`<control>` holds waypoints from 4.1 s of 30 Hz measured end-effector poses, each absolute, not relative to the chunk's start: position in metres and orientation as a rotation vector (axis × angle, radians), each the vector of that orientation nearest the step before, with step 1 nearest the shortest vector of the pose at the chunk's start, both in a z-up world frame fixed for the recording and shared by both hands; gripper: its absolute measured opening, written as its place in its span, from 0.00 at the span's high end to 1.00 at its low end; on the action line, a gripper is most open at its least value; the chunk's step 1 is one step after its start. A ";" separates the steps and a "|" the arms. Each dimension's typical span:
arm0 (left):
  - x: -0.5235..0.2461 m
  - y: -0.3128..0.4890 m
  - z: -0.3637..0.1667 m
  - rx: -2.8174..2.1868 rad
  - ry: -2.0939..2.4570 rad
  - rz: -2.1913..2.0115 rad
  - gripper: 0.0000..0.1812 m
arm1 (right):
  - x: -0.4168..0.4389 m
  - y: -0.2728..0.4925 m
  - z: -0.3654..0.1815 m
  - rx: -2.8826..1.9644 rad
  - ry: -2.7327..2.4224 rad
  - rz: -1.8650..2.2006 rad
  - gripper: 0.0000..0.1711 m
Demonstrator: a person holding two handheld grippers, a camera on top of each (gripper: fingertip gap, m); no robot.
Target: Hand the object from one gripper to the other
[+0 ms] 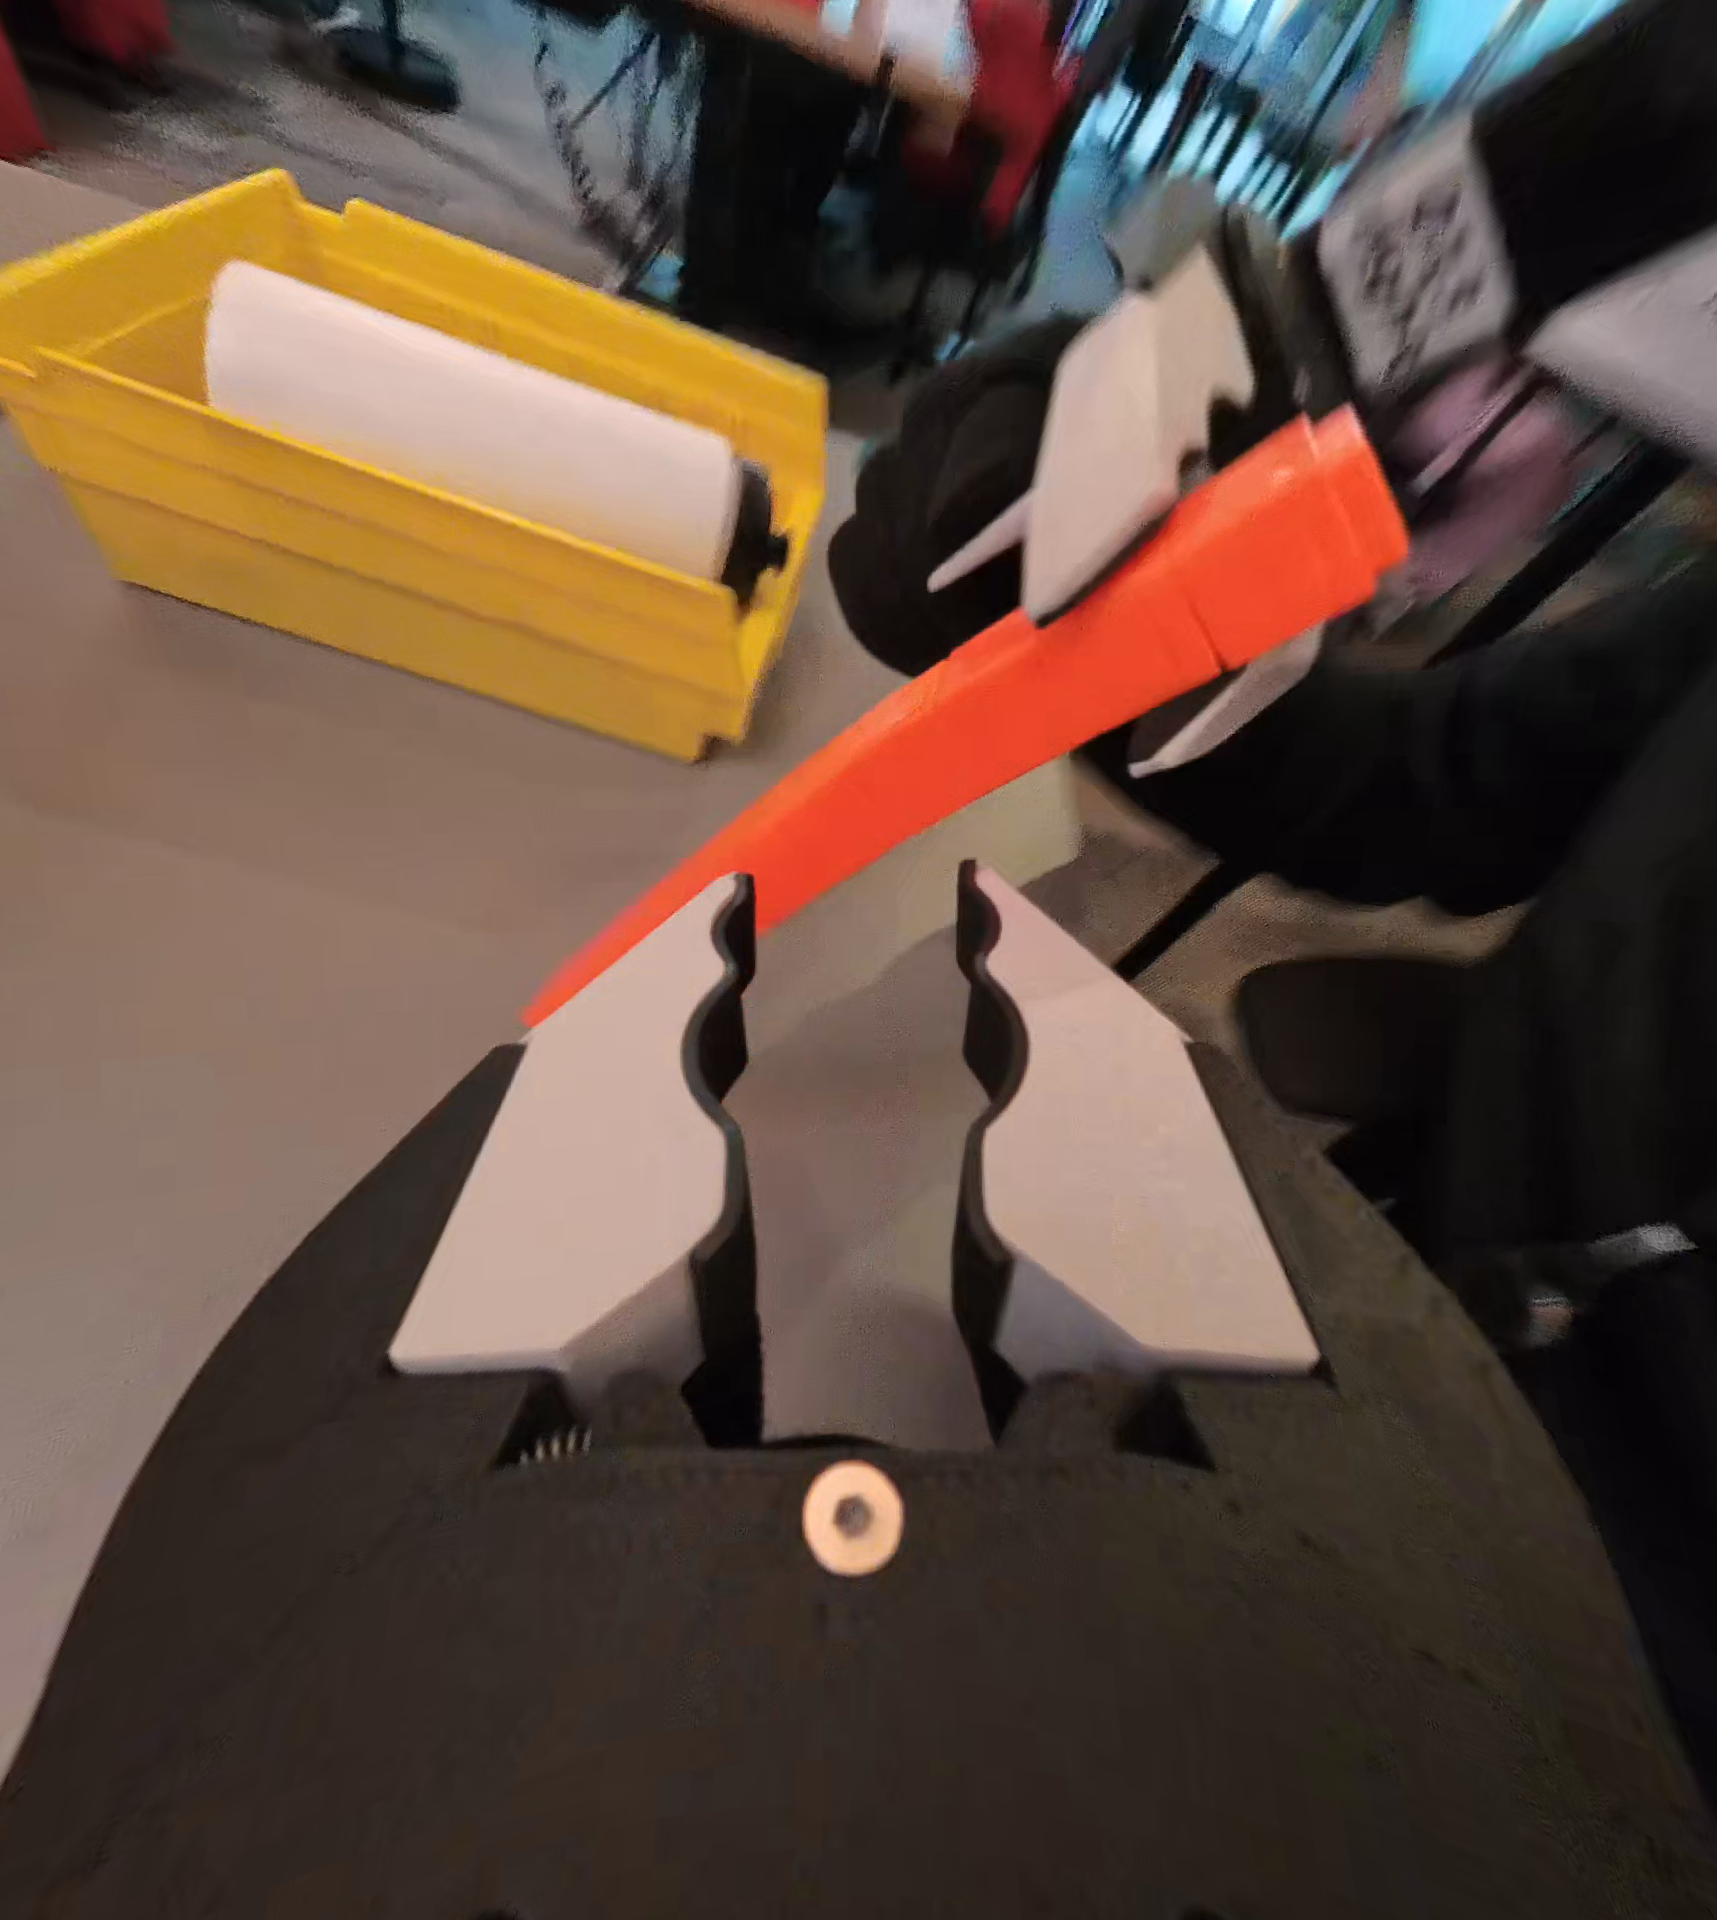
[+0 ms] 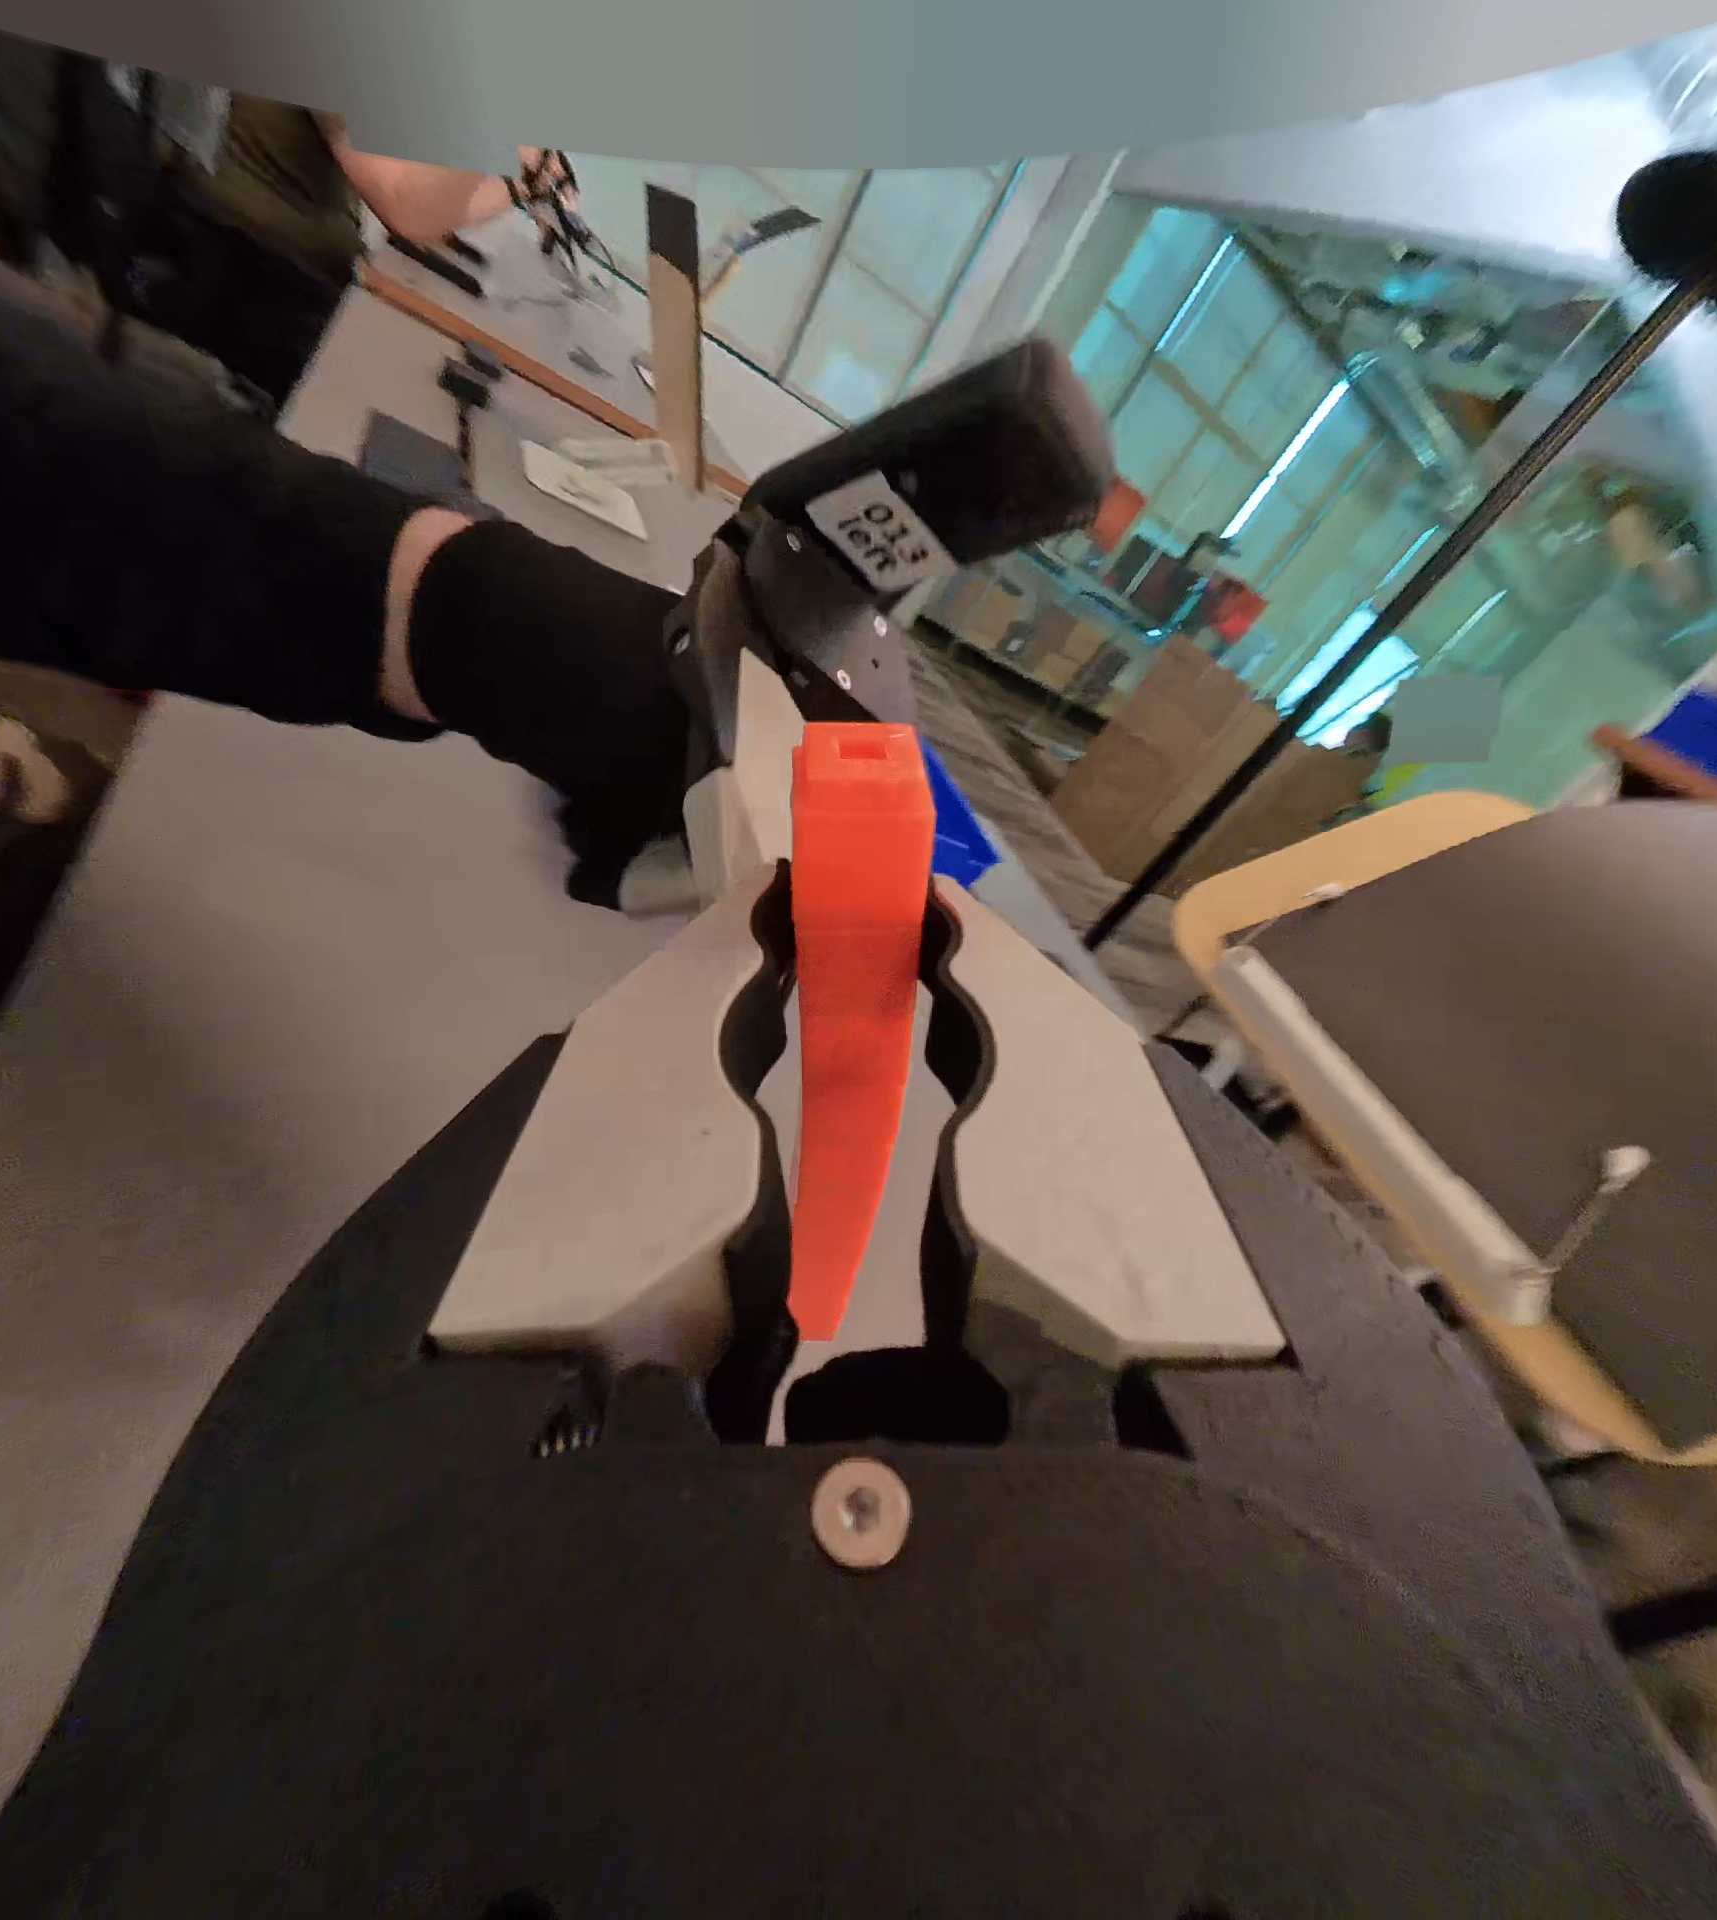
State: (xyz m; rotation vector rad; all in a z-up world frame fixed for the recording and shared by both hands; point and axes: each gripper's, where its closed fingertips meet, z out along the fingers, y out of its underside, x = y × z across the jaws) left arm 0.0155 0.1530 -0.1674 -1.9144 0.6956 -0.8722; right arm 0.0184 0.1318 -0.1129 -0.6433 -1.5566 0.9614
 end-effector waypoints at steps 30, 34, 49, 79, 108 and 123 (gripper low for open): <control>0.031 0.146 -0.168 -1.490 0.299 -1.720 0.84 | -0.004 0.067 -0.192 0.079 -1.786 -0.023 0.88; 0.008 0.157 -0.164 -1.512 0.322 -1.465 0.86 | 0.001 0.078 -0.191 -0.048 -1.798 0.107 0.68; 0.003 0.149 -0.140 -1.463 0.573 -1.014 0.88 | 0.002 0.163 -0.132 -1.089 -1.340 1.421 0.67; -0.007 0.123 -0.123 -1.382 0.293 -1.663 0.66 | -0.002 0.170 -0.137 -0.288 -1.594 0.027 0.89; 0.013 0.141 -0.155 -1.494 0.505 -1.116 0.87 | 0.005 0.173 -0.138 -0.804 -1.515 0.692 0.78; 0.030 0.141 -0.179 -1.532 0.631 -1.001 0.89 | -0.012 0.131 -0.145 -1.075 -1.416 1.686 0.88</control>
